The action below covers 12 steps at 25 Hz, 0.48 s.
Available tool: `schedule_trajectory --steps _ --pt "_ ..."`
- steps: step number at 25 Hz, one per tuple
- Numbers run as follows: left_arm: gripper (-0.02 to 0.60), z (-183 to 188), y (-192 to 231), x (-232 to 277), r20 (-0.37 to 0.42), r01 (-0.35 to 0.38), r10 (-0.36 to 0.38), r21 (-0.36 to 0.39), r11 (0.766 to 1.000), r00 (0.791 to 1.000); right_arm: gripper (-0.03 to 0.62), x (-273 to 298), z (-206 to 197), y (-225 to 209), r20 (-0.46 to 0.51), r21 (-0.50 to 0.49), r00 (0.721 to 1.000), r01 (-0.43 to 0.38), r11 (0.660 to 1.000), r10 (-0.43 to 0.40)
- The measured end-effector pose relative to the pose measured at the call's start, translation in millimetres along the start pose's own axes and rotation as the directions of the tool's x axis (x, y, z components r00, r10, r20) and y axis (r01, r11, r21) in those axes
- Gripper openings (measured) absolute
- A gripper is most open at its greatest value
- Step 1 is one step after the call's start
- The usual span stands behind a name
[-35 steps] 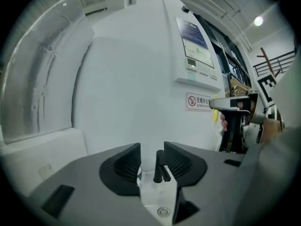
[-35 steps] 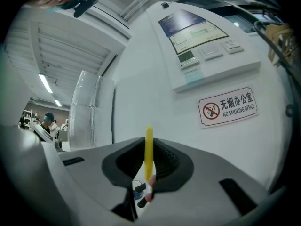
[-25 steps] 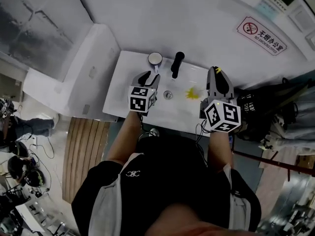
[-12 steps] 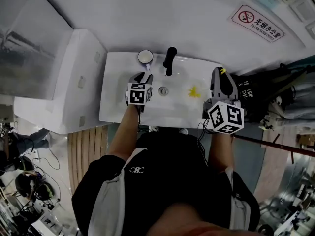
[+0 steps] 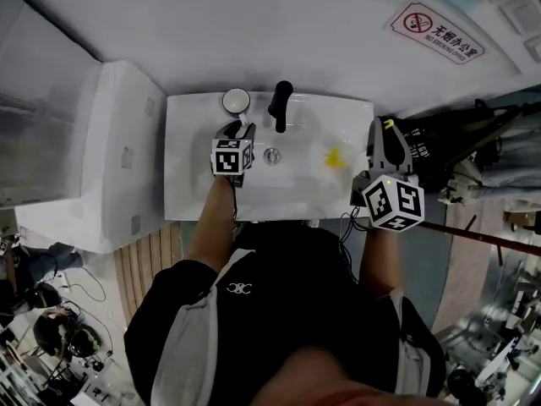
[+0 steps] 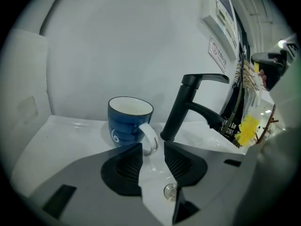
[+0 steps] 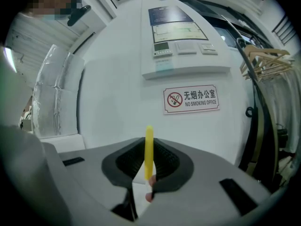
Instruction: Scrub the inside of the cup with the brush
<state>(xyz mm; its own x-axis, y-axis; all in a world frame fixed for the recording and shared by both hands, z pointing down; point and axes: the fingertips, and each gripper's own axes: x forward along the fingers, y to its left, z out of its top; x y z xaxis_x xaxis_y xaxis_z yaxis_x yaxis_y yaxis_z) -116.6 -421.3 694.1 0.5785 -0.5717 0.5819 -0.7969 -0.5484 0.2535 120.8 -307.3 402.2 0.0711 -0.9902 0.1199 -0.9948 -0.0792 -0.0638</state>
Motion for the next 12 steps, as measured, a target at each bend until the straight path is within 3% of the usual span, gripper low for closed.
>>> schedule_trajectory --steps 9,12 --pt "0.15 4.7 -2.3 11.2 0.028 0.009 -0.01 0.01 1.0 1.0 0.048 3.5 -1.4 -2.5 -0.007 -0.008 1.0 0.017 1.0 -0.018" --pt "0.123 5.9 -0.4 12.4 0.037 0.006 -0.006 0.008 1.0 0.999 0.048 2.3 -2.7 -2.9 -0.009 -0.009 1.0 0.026 1.0 -0.026"
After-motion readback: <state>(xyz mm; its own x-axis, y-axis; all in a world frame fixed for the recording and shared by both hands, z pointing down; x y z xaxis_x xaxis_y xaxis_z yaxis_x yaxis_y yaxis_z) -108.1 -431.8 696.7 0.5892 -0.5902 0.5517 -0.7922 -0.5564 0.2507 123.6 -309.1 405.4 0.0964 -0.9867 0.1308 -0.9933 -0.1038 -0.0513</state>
